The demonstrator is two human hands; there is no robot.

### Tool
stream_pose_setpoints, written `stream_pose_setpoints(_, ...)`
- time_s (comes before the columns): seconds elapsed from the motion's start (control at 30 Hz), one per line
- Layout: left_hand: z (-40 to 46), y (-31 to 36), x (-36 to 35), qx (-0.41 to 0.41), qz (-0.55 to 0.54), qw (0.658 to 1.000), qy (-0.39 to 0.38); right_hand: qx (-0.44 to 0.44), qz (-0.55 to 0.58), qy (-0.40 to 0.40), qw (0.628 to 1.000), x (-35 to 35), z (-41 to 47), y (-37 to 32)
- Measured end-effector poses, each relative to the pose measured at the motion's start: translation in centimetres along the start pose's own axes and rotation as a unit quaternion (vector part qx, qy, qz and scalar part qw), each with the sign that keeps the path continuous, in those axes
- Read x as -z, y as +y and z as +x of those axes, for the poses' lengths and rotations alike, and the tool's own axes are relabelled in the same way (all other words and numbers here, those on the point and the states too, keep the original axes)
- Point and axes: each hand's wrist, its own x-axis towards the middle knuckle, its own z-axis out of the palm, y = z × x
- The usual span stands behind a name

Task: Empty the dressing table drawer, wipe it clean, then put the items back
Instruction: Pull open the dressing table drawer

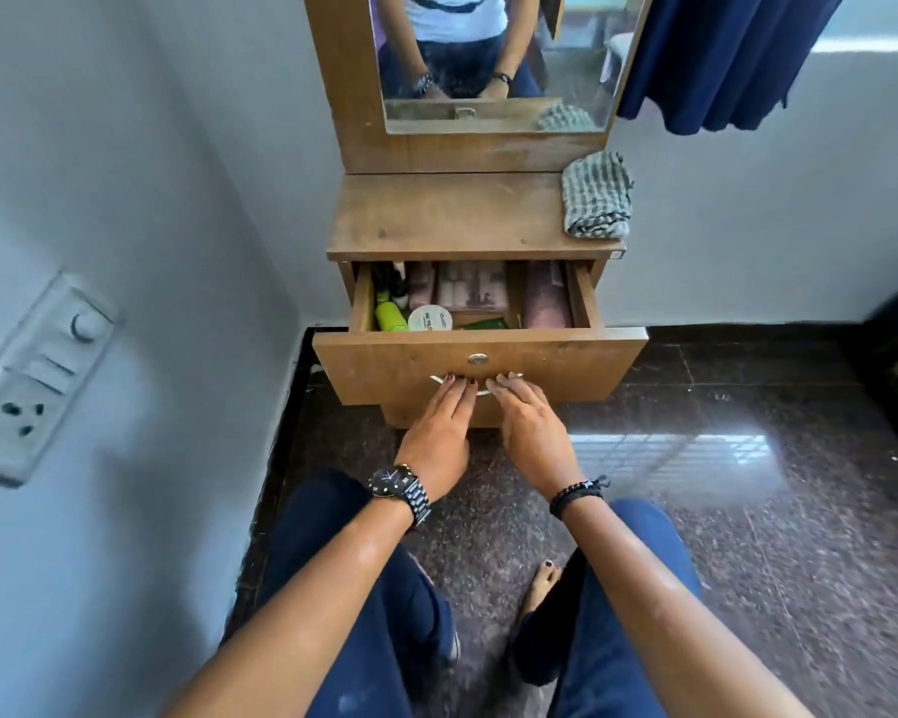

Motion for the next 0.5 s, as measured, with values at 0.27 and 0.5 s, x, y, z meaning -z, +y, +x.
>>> stream_pose_setpoints(0.27, -2.4, 1.8, 4.5, -0.102, 0.036, 0.979, 0.174, -0.015, 0.074, -0.062, 0.995, 6.1, -1.4, -3.2)
stream_pose_setpoints(0.5, 0.0, 2.2, 6.8, -0.022, 0.017, 0.977, 0.213, -0.035, 0.049, -0.014, 0.998, 8.2, 5.0, -3.8)
